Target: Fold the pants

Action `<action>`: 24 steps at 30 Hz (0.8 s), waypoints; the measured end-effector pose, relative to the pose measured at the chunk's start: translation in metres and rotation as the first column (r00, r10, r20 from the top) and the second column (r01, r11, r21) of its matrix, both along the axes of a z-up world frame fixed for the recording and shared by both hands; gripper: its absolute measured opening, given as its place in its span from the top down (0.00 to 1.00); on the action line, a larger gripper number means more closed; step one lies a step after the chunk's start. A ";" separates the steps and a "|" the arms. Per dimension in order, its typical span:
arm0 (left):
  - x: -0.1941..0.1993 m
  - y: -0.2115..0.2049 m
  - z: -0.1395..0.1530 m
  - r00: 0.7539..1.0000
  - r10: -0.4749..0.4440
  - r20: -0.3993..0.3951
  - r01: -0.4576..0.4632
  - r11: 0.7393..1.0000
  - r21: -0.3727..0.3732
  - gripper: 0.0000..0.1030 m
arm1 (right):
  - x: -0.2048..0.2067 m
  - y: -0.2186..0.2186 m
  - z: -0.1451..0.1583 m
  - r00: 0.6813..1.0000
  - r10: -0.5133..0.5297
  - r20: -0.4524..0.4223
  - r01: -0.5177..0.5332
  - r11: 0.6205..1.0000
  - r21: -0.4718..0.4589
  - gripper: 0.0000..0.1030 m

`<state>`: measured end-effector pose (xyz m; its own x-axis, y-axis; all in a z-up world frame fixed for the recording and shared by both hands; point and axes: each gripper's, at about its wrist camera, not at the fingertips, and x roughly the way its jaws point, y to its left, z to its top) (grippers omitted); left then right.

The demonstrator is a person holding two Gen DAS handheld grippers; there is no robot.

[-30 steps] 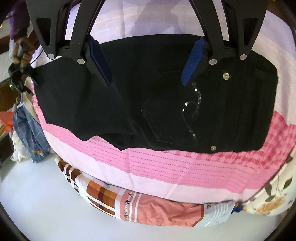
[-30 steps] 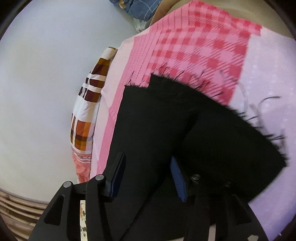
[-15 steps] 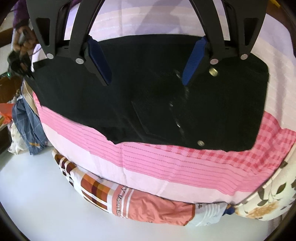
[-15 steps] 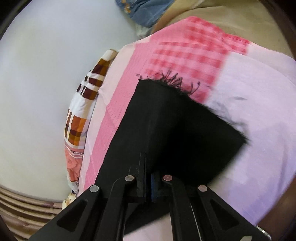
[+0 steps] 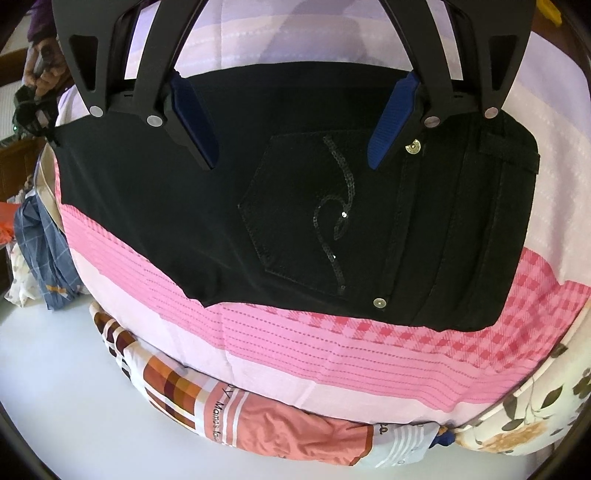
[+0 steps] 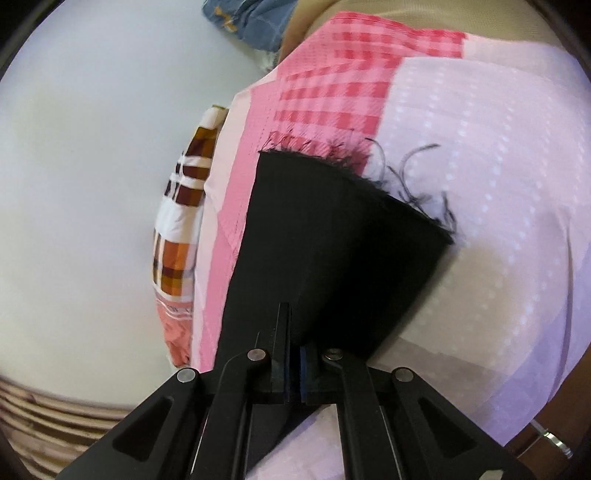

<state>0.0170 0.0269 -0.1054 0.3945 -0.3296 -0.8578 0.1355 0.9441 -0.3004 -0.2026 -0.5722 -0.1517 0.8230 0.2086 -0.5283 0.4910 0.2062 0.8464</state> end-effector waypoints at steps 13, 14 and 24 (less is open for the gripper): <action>-0.018 0.044 0.023 0.989 0.065 0.132 -0.070 0.997 0.030 0.20 | -0.047 -0.020 0.020 0.990 -0.128 -0.059 0.125 0.991 -0.053 0.84; -0.022 0.056 0.028 0.983 0.091 0.157 -0.096 0.995 0.027 0.19 | -0.043 -0.016 0.029 0.993 -0.115 -0.032 0.113 0.992 -0.058 0.83; -0.037 0.142 0.013 0.969 0.228 0.091 -0.231 0.973 0.020 0.19 | 0.102 0.121 0.082 0.899 0.405 0.164 -0.388 0.913 -0.126 0.60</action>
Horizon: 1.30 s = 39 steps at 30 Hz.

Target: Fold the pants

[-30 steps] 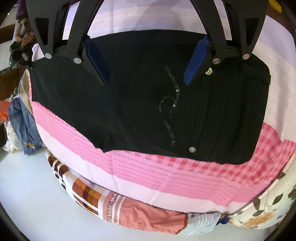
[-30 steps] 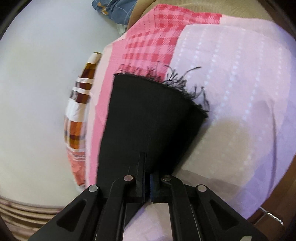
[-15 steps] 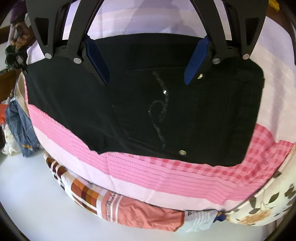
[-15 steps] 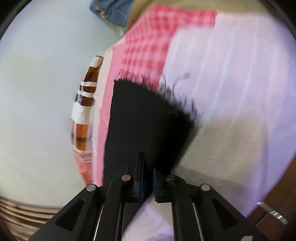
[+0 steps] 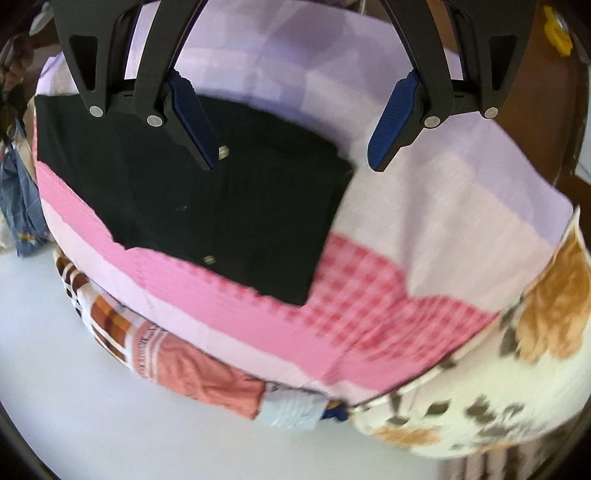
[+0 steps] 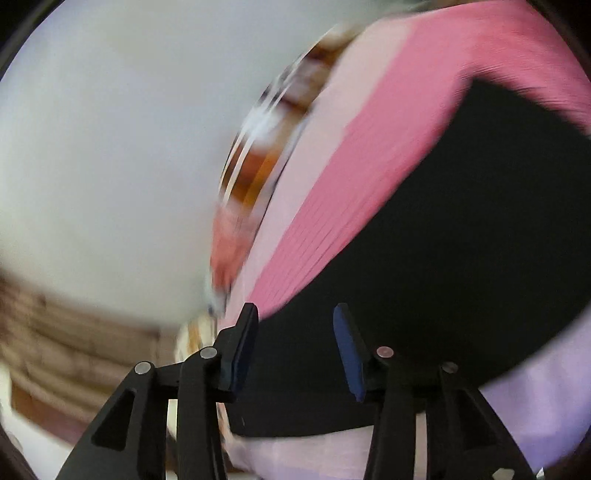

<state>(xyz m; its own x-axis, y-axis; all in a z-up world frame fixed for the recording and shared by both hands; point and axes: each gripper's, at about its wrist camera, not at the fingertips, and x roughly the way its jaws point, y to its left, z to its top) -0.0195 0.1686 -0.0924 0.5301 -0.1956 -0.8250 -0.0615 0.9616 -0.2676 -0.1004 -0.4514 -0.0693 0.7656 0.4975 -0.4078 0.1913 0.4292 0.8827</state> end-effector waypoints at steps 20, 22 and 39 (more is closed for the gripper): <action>0.023 0.025 -0.047 0.986 -0.111 -0.124 0.073 0.958 -0.278 0.57 | 0.096 0.155 0.018 0.923 0.383 -0.036 -0.378 0.884 -0.277 0.51; 0.024 0.021 -0.044 0.987 -0.107 -0.121 0.075 0.966 -0.247 0.59 | 0.097 0.153 0.011 0.928 0.370 -0.045 -0.369 0.896 -0.247 0.50; 0.043 0.020 -0.043 0.997 -0.074 -0.011 0.073 0.996 -0.047 0.83 | 0.111 0.144 -0.006 0.935 0.351 -0.043 -0.354 0.922 -0.160 0.45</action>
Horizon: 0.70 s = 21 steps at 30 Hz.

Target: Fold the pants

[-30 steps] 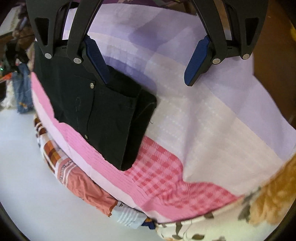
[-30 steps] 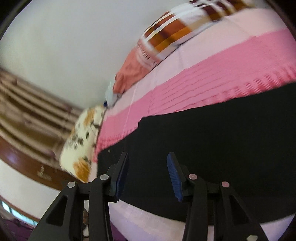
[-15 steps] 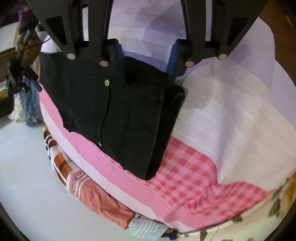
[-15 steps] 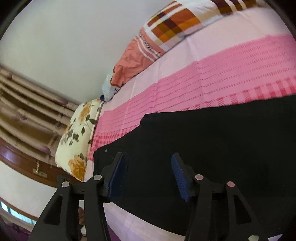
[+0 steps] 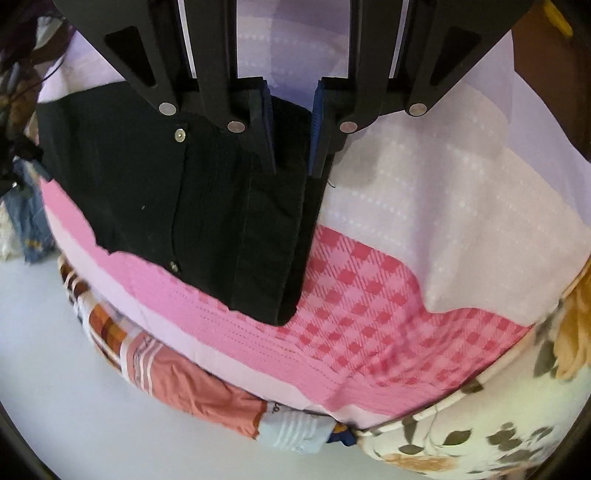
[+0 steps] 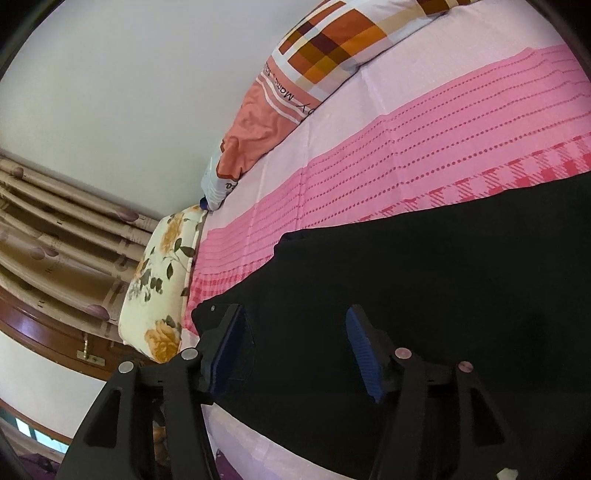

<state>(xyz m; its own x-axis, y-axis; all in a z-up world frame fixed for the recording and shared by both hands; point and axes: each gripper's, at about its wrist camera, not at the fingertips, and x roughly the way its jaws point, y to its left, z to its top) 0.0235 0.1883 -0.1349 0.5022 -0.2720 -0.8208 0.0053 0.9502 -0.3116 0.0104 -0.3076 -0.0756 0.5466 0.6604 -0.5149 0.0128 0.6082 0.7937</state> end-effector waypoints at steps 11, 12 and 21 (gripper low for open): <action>-0.002 -0.004 0.001 1.000 0.005 0.018 -0.005 1.000 0.009 0.83 | 0.086 0.055 0.025 0.949 0.304 0.084 -0.255 0.896 -0.362 0.45; -0.002 -0.004 0.001 1.000 0.006 0.019 -0.006 1.000 0.013 0.83 | 0.096 0.062 0.023 0.939 0.337 0.075 -0.284 0.878 -0.384 0.45; -0.001 -0.002 0.001 0.999 0.031 0.021 -0.031 0.999 0.016 0.82 | 0.142 0.105 -0.017 0.848 0.530 -0.014 -0.473 0.744 -0.472 0.54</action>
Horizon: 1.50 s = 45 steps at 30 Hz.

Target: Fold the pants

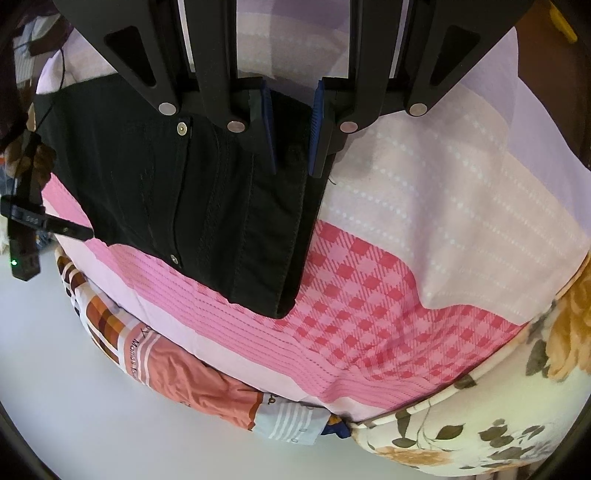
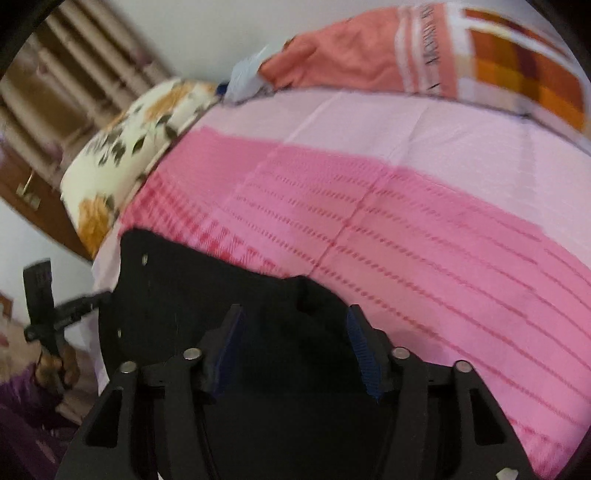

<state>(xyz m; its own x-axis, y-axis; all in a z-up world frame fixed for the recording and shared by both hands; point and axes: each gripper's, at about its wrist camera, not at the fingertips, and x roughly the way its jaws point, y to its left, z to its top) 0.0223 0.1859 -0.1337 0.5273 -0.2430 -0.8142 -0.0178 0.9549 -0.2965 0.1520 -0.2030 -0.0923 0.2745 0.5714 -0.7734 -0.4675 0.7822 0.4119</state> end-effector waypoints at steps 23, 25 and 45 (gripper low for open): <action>0.010 -0.003 -0.005 0.998 0.054 0.023 -0.055 0.998 0.037 0.70 | 0.020 0.012 -0.020 0.995 -0.056 0.083 0.056 0.998 -0.004 0.94; 0.010 -0.003 -0.006 0.998 0.058 0.030 -0.059 0.997 0.045 0.65 | 0.021 0.011 -0.021 0.994 -0.063 0.091 0.063 0.998 0.013 0.94; -0.026 0.000 0.003 0.994 -0.039 -0.105 0.016 0.978 -0.208 0.54 | 0.018 0.013 -0.025 0.989 -0.082 0.126 0.082 0.997 0.005 0.92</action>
<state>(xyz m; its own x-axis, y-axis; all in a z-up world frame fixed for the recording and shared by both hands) -0.0037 0.1859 -0.1310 0.4302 -0.4253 -0.7963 -0.0350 0.8736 -0.4854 0.1697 -0.1901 -0.1168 0.4160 0.5428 -0.7296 -0.4500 0.8201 0.3535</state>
